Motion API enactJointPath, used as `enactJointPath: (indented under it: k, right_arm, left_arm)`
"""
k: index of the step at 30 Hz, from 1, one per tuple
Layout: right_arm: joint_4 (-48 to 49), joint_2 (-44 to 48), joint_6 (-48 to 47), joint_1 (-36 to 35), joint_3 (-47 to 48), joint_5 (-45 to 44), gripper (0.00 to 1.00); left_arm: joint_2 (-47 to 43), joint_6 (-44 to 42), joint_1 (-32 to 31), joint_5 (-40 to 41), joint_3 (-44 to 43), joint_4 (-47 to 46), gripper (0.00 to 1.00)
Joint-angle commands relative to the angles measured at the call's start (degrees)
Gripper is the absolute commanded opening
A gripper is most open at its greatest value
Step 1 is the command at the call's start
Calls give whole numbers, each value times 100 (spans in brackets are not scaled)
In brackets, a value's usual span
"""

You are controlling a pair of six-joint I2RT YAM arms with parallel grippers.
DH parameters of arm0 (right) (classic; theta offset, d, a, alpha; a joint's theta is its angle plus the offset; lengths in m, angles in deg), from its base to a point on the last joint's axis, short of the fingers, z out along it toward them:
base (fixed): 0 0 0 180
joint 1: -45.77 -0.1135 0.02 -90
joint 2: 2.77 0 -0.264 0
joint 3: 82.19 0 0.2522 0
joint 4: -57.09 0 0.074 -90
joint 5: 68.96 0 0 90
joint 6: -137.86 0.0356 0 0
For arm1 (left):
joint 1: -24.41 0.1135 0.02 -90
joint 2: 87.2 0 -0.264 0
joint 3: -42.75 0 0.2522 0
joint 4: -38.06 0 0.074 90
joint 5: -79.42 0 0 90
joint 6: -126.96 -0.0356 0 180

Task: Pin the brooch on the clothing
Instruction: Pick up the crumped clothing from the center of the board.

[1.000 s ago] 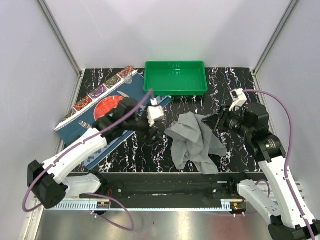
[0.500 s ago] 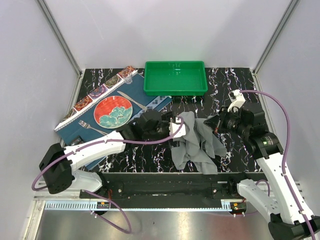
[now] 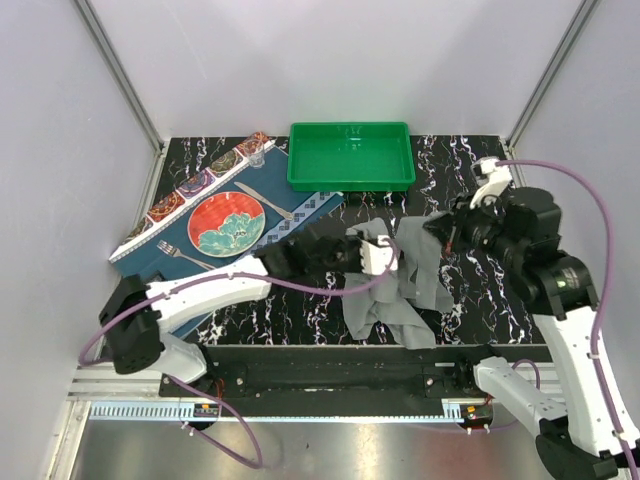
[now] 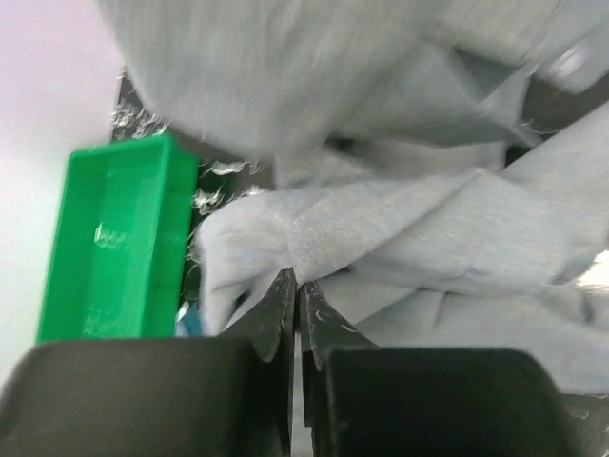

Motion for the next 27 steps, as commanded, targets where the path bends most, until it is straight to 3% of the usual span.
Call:
enactJointPath:
  k: [1, 3, 6, 10, 16, 19, 22, 27]
  right_arm:
    - [-357, 63, -863, -7, 998, -1101, 0]
    - [-418, 20, -1092, -7, 1323, -1507, 0]
    - [-454, -94, -1460, -16, 1683, -2586, 0]
    - [-366, -218, -1672, -7, 2062, -3641, 0]
    - [212, -104, -3209, -7, 1537, -5295, 0]
    - [477, -16, -3817, -7, 1473, -5569, 0]
    - [863, -173, -4142, -7, 1665, -5640, 0]
    - [997, -420, -4678, -7, 2036, -5719, 0]
  left_arm:
    - [-1309, 860, 971, 586, -136, 740, 0]
    - [-1786, 1274, 1489, 384, 4, 1240, 0]
    - [-2666, 1599, 2788, 130, 241, 1689, 0]
    - [-3658, 1635, 3450, -178, 575, 2208, 0]
    - [-4372, 1696, 3557, 189, 1208, 2938, 0]
    - [-4434, 1802, 3671, 506, 1314, 3035, 0]
    - [-4190, 1881, 3847, 883, 1034, 2728, 0]
    - [-4030, 1750, 4234, 191, 234, 2895, 0]
